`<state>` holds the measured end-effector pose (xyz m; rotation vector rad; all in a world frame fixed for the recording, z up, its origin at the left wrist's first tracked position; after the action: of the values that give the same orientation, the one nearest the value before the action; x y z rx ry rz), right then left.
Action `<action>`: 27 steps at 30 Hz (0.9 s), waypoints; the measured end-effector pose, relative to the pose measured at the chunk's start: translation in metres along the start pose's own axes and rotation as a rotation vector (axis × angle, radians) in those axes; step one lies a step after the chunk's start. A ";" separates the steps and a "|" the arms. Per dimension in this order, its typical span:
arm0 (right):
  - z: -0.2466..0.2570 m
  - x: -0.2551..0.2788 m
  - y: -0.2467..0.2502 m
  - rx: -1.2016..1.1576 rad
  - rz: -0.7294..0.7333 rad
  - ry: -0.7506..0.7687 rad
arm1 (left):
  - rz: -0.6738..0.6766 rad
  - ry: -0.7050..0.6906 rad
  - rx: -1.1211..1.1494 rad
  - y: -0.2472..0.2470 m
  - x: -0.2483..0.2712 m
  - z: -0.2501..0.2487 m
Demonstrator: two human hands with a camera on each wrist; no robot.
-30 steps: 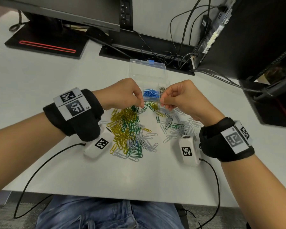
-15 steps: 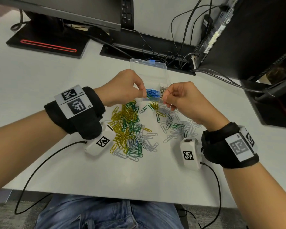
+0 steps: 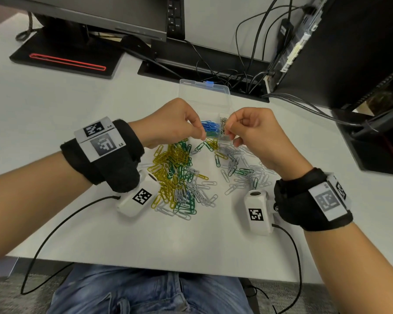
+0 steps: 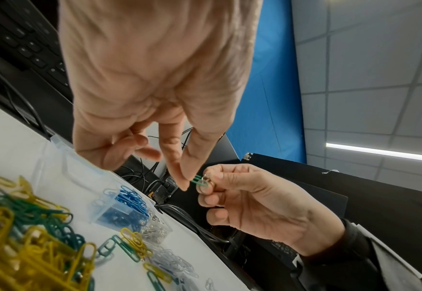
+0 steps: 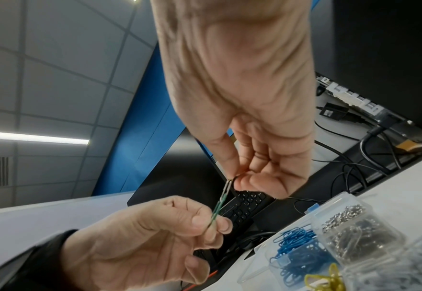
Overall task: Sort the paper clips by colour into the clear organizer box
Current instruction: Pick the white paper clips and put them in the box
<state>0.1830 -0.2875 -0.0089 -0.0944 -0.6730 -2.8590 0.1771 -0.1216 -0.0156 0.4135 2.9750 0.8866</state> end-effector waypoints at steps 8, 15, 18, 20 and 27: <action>0.003 0.002 0.001 -0.167 -0.018 0.002 | 0.037 0.037 0.075 -0.002 0.001 0.003; 0.004 0.002 0.001 -0.149 -0.021 0.014 | -0.031 0.019 0.153 0.001 0.000 -0.001; 0.005 0.003 0.000 -0.130 -0.021 0.030 | -0.072 -0.012 0.151 0.005 -0.001 -0.002; 0.004 0.003 0.001 -0.115 -0.031 0.044 | -0.091 -0.027 0.158 0.006 -0.002 -0.003; 0.005 0.001 0.002 -0.028 -0.101 0.130 | -0.150 -0.066 0.083 0.007 -0.003 -0.006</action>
<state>0.1825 -0.2871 -0.0037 0.1242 -0.6282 -2.9397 0.1809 -0.1197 -0.0063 0.2121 2.9428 0.7236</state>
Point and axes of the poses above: each hand's wrist, its own x-axis away from the middle knuckle, its own y-axis out of the back of the hand, z = x × y, the point moved 5 cm from there along -x, towards the middle knuckle, and after that the axes turned 5 degrees about -y, right-handed, at the moved point
